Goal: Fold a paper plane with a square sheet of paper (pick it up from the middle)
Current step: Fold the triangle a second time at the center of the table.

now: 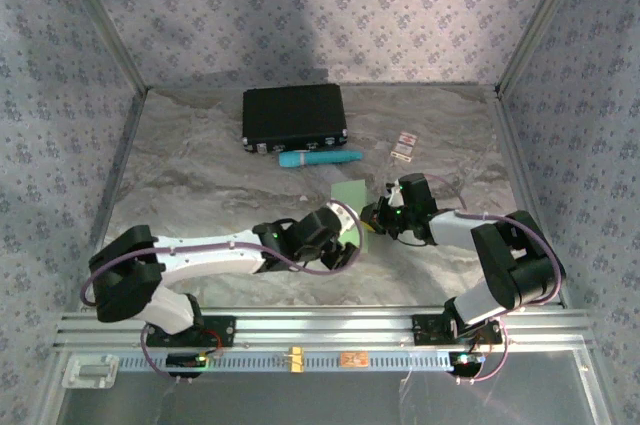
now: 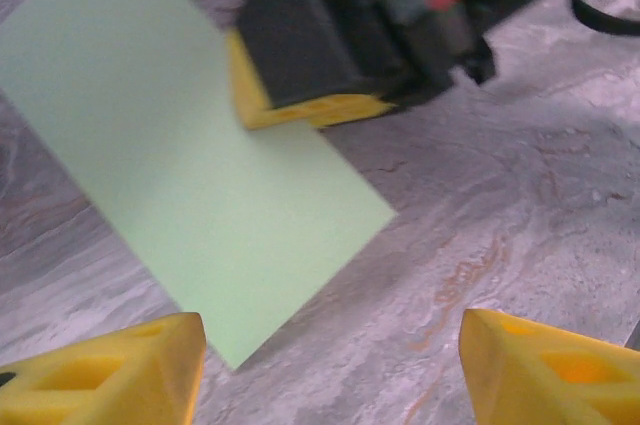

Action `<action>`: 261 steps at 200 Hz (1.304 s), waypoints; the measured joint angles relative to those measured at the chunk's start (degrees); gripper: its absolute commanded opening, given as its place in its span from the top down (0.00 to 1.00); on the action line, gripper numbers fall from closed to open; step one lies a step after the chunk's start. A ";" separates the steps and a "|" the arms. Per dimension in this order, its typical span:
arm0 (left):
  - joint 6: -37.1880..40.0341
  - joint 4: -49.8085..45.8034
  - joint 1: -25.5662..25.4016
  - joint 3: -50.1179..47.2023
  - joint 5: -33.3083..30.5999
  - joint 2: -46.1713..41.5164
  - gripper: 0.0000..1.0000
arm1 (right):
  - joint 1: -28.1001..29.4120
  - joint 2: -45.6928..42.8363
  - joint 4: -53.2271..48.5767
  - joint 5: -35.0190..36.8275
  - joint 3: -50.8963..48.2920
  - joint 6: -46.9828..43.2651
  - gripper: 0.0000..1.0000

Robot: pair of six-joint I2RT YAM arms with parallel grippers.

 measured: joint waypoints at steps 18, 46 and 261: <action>2.10 -0.92 -1.53 2.43 -2.69 3.15 0.25 | -0.02 -0.13 -0.52 -0.24 0.46 -0.02 0.90; 5.18 -2.40 -2.86 5.35 -6.03 7.80 0.22 | -0.04 -0.15 -1.18 -0.39 0.55 -0.17 0.90; 11.17 -5.27 -5.40 12.00 -16.11 17.51 0.78 | -0.04 -0.20 -2.16 -0.39 0.76 -0.17 0.86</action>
